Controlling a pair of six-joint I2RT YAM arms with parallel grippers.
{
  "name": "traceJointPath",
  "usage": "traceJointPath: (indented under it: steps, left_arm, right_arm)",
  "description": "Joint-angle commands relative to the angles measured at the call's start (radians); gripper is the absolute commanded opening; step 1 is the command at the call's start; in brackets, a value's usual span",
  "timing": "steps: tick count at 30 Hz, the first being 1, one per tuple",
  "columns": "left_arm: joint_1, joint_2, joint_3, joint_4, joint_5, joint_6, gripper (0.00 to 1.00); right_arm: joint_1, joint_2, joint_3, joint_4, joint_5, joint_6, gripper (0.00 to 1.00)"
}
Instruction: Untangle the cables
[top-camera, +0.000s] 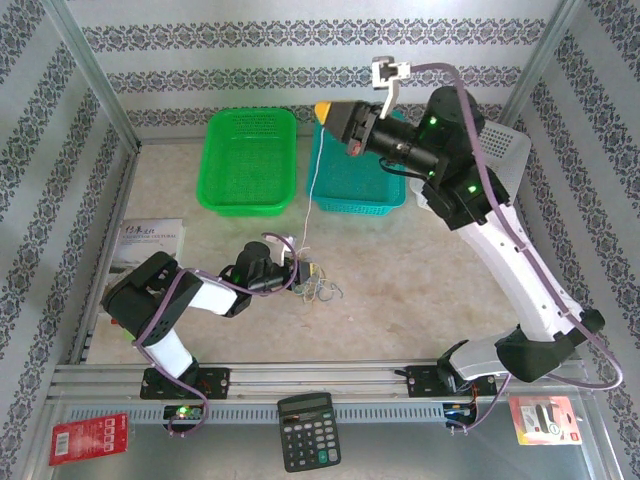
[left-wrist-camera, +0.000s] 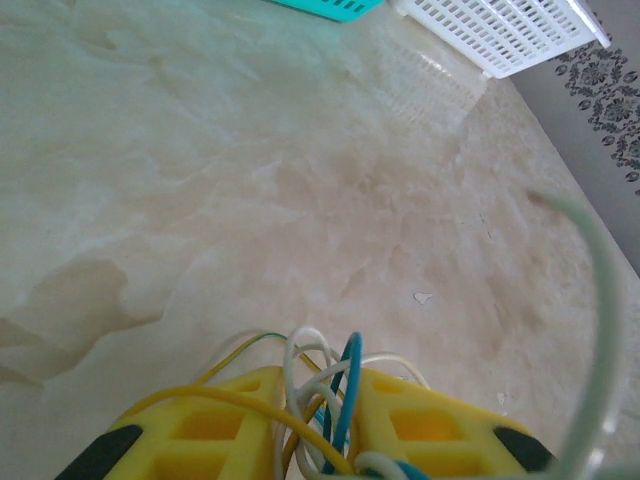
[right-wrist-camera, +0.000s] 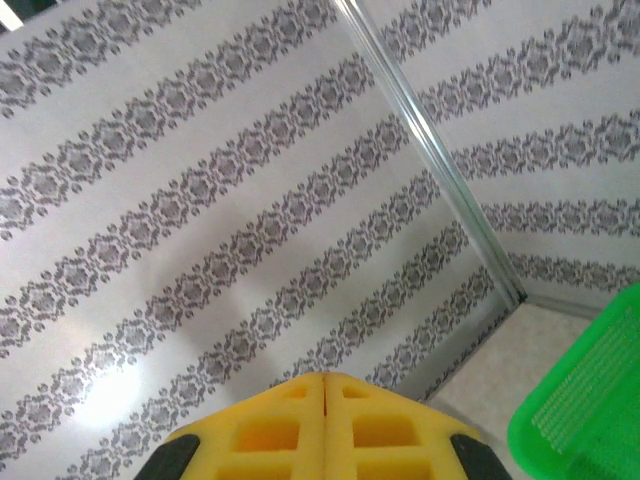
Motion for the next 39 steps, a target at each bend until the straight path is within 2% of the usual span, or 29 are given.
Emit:
traceJointPath:
  steps: [1,5,12,19,26,32,36,39]
  left_arm:
    - [-0.012,0.012,-0.015,0.085,0.014,-0.029,0.23]
    - [-0.012,-0.004,-0.018,0.077,0.013,-0.030,0.29]
    - [-0.012,-0.099,-0.034,0.008,0.000,-0.026,0.57]
    - [-0.012,-0.294,-0.094,-0.146,-0.026,-0.012,0.73]
    - [-0.013,-0.560,-0.120,-0.364,-0.043,0.019,0.78]
    - [-0.011,-0.810,0.028,-0.662,-0.061,0.098,0.84]
    - [-0.011,-0.856,0.149,-0.784,-0.055,0.158,0.88]
    - [-0.012,-0.833,0.220,-0.798,-0.022,0.173,0.90]
  right_arm:
    - [-0.016,-0.002,0.035,0.049,-0.019,0.031,0.00]
    - [-0.022,-0.011,-0.006,0.051,-0.019,0.032,0.00]
    - [-0.025,-0.041,-0.211,0.099,-0.021,0.034,0.00]
    - [-0.037,-0.063,-0.327,0.100,-0.008,-0.005,0.00]
    - [-0.040,-0.060,-0.355,0.102,-0.020,-0.017,0.00]
    - [-0.038,-0.067,-0.370,0.101,-0.041,-0.023,0.00]
    - [-0.034,-0.071,-0.379,0.101,-0.044,-0.025,0.00]
    - [-0.030,-0.071,-0.381,0.101,-0.053,-0.025,0.00]
